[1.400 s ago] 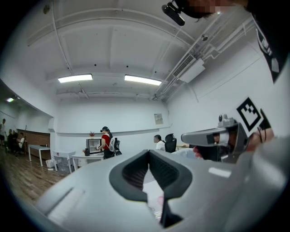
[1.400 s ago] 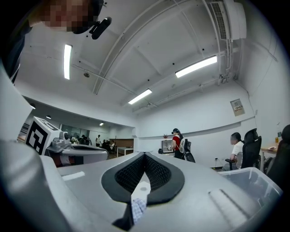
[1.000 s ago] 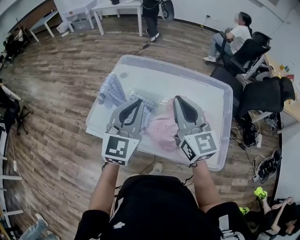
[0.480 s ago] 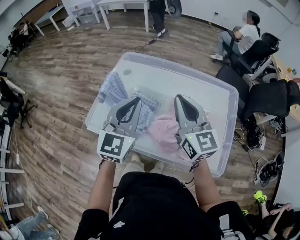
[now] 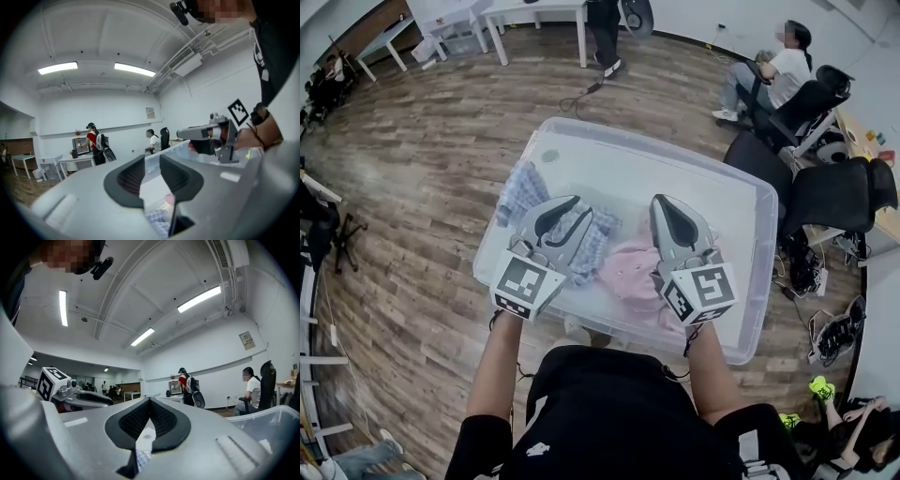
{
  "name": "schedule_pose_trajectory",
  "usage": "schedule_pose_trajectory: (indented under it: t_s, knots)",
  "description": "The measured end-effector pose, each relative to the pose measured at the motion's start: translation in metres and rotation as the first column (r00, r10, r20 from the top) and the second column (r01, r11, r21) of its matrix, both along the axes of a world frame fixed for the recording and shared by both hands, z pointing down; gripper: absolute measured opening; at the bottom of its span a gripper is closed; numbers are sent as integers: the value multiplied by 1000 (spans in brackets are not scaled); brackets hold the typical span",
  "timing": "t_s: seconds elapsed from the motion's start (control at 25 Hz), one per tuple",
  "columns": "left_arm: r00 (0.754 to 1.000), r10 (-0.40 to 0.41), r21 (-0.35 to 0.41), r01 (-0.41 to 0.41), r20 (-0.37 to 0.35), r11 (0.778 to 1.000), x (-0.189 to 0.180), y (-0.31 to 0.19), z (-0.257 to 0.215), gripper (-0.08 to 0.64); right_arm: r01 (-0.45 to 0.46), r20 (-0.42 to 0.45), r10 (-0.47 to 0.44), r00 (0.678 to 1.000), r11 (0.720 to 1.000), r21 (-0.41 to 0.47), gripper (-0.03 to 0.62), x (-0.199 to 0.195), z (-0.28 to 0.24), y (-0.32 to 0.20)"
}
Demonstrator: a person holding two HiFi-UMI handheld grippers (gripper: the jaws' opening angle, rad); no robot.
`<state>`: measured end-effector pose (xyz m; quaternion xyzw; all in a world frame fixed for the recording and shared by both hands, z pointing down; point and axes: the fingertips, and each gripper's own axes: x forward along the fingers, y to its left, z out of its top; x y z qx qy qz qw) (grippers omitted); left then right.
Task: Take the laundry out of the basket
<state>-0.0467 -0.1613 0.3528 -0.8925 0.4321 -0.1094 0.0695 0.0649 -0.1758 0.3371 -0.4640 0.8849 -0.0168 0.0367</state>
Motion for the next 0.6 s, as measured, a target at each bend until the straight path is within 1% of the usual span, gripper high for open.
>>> schedule_pose_trajectory:
  t_s: [0.08, 0.2, 0.32, 0.4, 0.44, 0.48, 0.52, 0.6]
  knots:
    - [998, 39, -17, -38, 39, 999, -1, -9, 9, 113, -16, -3, 16, 1000, 1000, 1, -3, -2, -2, -6]
    - [989, 92, -56, -86, 112, 995, -2, -21, 27, 130, -41, -6, 41, 999, 999, -3, -3, -4, -2, -14]
    - [965, 173, -122, -152, 194, 981, 0, -32, 53, 179, -63, -9, 63, 998, 998, -11, -3, -6, -1, -23]
    - [939, 232, -175, -192, 253, 966, 2, -37, 74, 224, -77, -10, 77, 997, 997, -17, -3, -7, 1, -28]
    - [919, 264, -207, -208, 293, 956, 3, -39, 88, 249, -82, -10, 82, 997, 996, -20, -3, -7, 2, -30]
    - [891, 300, -244, -224, 341, 943, 5, -40, 104, 265, -86, -10, 86, 996, 996, -23, -3, -7, 2, -32]
    - [854, 340, -285, -239, 393, 928, 8, -40, 121, 285, -90, -12, 89, 996, 996, -25, -3, -7, 3, -33]
    - [776, 417, -365, -258, 473, 894, 12, -40, 156, 360, -96, -16, 95, 995, 995, -31, -3, -9, 5, -36]
